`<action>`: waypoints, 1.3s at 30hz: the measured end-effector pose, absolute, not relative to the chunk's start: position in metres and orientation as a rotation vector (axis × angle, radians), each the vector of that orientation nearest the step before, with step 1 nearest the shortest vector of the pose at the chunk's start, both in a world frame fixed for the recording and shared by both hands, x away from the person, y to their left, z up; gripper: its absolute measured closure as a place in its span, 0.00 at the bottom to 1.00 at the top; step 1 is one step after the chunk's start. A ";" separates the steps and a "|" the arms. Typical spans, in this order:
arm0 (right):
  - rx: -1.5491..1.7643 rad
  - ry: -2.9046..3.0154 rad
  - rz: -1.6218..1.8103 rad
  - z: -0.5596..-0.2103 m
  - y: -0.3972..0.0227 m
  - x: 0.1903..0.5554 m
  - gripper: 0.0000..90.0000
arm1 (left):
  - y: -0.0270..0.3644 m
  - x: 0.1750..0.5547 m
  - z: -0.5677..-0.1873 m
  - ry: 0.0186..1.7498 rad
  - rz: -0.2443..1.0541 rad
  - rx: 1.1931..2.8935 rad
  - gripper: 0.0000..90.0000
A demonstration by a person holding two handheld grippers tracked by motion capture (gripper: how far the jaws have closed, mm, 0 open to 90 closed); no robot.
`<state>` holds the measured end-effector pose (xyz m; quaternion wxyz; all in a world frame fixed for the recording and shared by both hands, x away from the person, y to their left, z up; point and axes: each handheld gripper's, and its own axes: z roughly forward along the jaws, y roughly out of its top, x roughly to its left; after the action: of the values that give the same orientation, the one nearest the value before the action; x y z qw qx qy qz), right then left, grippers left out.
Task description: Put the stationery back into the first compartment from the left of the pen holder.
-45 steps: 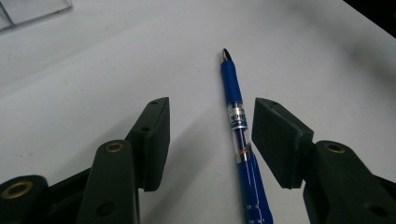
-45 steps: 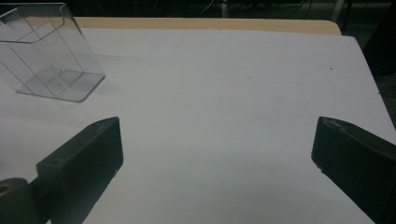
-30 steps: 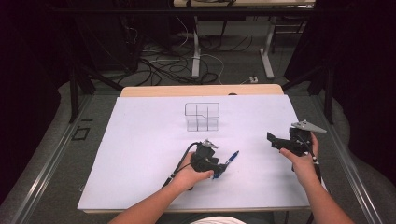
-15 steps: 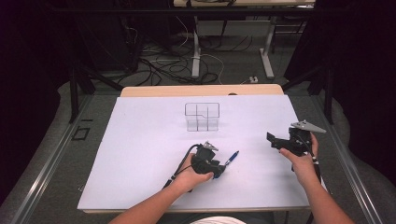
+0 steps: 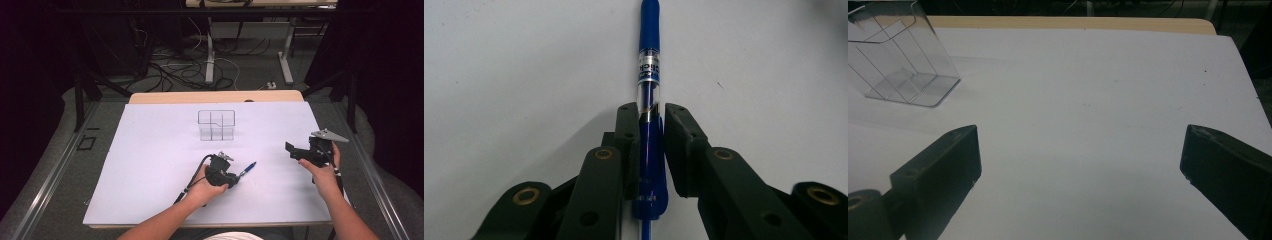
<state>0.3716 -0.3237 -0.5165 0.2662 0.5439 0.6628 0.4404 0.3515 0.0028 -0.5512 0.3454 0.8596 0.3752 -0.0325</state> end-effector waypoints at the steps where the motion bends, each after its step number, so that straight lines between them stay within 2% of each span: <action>1: 1.468 1.788 1.187 -0.517 -0.324 0.372 0.03 | 0.003 0.351 -0.551 0.969 -0.084 2.231 0.86; 16: 1.460 1.792 1.185 -0.517 -0.325 0.372 0.04 | 0.006 0.352 -0.550 0.955 -0.113 2.198 0.87; 18: 1.461 1.791 1.185 -0.517 -0.325 0.372 0.04 | 0.006 0.354 -0.549 0.938 -0.094 2.219 0.89; 19: 1.460 1.791 1.184 -0.517 -0.326 0.372 0.04 | 0.008 0.353 -0.546 0.954 -0.079 2.173 0.92; 20: 1.460 1.792 1.184 -0.517 -0.326 0.372 0.04 | 0.010 0.356 -0.543 0.968 -0.096 2.176 1.00; 31: 1.463 1.792 1.182 -0.518 -0.326 0.373 0.04 | 0.013 0.358 -0.546 0.990 -0.087 2.181 1.00; 32: 1.469 1.793 1.174 -0.517 -0.326 0.372 0.04 | 0.013 0.358 -0.546 1.000 -0.082 2.174 1.00; 34: 1.463 1.791 1.181 -0.518 -0.326 0.372 0.04 | 0.014 0.359 -0.545 0.999 -0.080 2.171 0.91; 39: 1.466 1.792 1.182 -0.518 -0.326 0.373 0.04 | 0.013 0.358 -0.544 0.998 -0.091 2.163 0.85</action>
<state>0.3725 -0.3259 -0.5176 0.2675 0.5434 0.6642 0.4381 0.3579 0.0135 -0.5445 0.3697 0.8430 0.3891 -0.0353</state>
